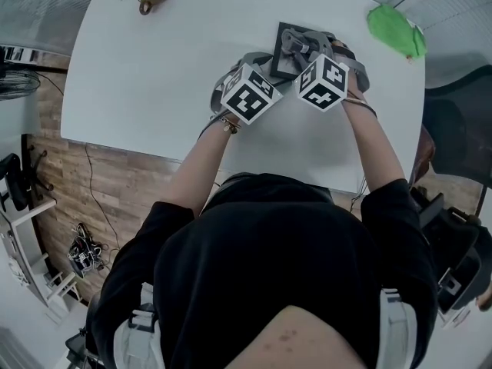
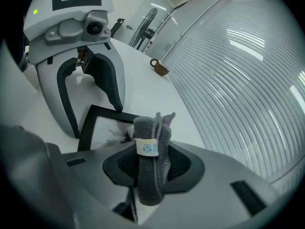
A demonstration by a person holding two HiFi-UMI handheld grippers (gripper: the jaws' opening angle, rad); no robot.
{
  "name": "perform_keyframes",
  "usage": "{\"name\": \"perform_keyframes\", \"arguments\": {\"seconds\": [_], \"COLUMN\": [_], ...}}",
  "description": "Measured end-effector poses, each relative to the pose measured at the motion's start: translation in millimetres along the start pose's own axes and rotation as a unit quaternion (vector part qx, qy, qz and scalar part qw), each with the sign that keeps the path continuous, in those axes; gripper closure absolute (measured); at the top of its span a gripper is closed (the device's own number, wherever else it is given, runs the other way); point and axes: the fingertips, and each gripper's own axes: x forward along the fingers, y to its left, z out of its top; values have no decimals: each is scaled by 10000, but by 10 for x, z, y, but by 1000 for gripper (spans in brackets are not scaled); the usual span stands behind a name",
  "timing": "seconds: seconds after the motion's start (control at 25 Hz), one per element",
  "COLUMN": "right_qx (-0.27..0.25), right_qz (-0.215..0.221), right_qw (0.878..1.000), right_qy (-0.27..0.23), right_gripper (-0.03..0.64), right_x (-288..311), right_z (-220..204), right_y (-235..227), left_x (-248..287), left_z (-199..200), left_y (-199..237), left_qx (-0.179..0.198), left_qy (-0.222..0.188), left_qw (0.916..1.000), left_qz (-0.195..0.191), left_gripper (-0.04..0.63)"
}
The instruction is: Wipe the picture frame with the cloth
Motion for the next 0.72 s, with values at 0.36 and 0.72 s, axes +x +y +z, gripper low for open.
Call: {"name": "perform_keyframes", "arguments": {"seconds": [0.36, 0.72], "right_qx": [206, 321], "right_qz": [208, 330], "right_qw": [9996, 9989], "right_qy": [-9, -34], "right_gripper": [507, 506], "right_x": [-138, -250], "right_z": [39, 62], "right_y": [167, 300], "left_x": [0, -7], "left_z": [0, -1], "left_y": [12, 15], "left_qx": [-1, 9], "left_qy": [-3, -10], "left_qw": [10000, 10000], "left_qz": [-3, 3], "left_gripper": [282, 282]}}
